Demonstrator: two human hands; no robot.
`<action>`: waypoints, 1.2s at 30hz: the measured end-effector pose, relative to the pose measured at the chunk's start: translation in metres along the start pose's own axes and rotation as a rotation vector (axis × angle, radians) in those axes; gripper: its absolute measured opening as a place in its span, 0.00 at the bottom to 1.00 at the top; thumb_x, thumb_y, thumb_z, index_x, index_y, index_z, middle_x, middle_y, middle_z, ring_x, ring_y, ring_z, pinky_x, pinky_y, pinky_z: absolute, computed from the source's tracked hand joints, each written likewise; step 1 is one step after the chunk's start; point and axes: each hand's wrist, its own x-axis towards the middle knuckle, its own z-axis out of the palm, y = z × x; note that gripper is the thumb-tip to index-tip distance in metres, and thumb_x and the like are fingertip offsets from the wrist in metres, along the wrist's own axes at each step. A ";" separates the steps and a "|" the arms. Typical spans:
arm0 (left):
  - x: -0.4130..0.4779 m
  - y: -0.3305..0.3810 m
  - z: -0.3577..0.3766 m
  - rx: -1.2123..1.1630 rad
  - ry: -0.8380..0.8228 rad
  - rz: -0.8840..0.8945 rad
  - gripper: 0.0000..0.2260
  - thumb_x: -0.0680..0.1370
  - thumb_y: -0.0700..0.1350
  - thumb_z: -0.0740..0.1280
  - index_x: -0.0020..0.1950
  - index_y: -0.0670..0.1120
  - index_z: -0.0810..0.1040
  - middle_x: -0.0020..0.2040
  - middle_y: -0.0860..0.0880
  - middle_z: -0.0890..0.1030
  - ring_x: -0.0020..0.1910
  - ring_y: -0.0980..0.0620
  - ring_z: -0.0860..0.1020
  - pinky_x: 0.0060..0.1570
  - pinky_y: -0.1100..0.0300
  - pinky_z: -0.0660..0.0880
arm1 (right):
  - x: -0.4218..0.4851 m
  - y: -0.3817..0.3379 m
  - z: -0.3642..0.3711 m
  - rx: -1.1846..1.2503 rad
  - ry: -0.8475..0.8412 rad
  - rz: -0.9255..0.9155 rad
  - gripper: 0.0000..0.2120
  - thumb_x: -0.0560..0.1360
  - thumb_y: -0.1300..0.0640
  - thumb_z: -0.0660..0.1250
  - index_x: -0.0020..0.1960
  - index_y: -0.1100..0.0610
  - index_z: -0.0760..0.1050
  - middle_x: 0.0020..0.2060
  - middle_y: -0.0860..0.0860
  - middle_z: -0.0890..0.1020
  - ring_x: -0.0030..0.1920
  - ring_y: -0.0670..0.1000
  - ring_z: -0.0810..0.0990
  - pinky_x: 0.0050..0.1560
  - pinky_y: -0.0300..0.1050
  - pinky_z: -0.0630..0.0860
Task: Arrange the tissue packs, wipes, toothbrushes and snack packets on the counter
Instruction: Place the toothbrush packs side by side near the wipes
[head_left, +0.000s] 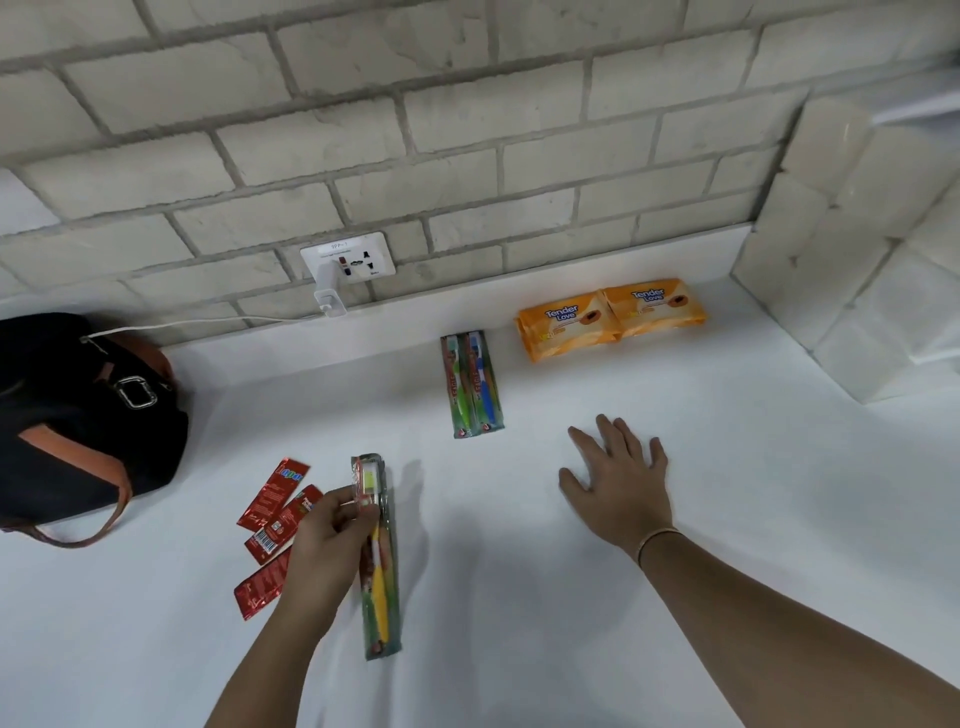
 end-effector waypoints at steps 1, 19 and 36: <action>0.004 -0.001 0.004 -0.029 -0.014 -0.018 0.08 0.82 0.38 0.68 0.55 0.50 0.82 0.43 0.46 0.86 0.45 0.45 0.84 0.49 0.49 0.80 | 0.000 0.000 0.000 -0.004 -0.001 0.000 0.30 0.78 0.35 0.54 0.78 0.40 0.62 0.81 0.50 0.59 0.82 0.52 0.51 0.78 0.67 0.46; 0.033 -0.018 0.052 0.492 0.087 0.339 0.12 0.83 0.43 0.65 0.66 0.43 0.80 0.61 0.45 0.79 0.58 0.51 0.75 0.61 0.52 0.72 | 0.001 -0.001 0.001 -0.019 0.042 0.004 0.30 0.76 0.35 0.55 0.77 0.40 0.65 0.80 0.50 0.62 0.81 0.53 0.56 0.77 0.68 0.50; 0.010 -0.038 0.002 1.031 -0.099 0.784 0.17 0.81 0.55 0.59 0.55 0.51 0.84 0.51 0.56 0.85 0.48 0.49 0.83 0.43 0.52 0.75 | 0.000 -0.001 -0.001 -0.027 0.010 0.010 0.30 0.77 0.35 0.52 0.78 0.39 0.61 0.81 0.50 0.59 0.82 0.52 0.53 0.78 0.67 0.48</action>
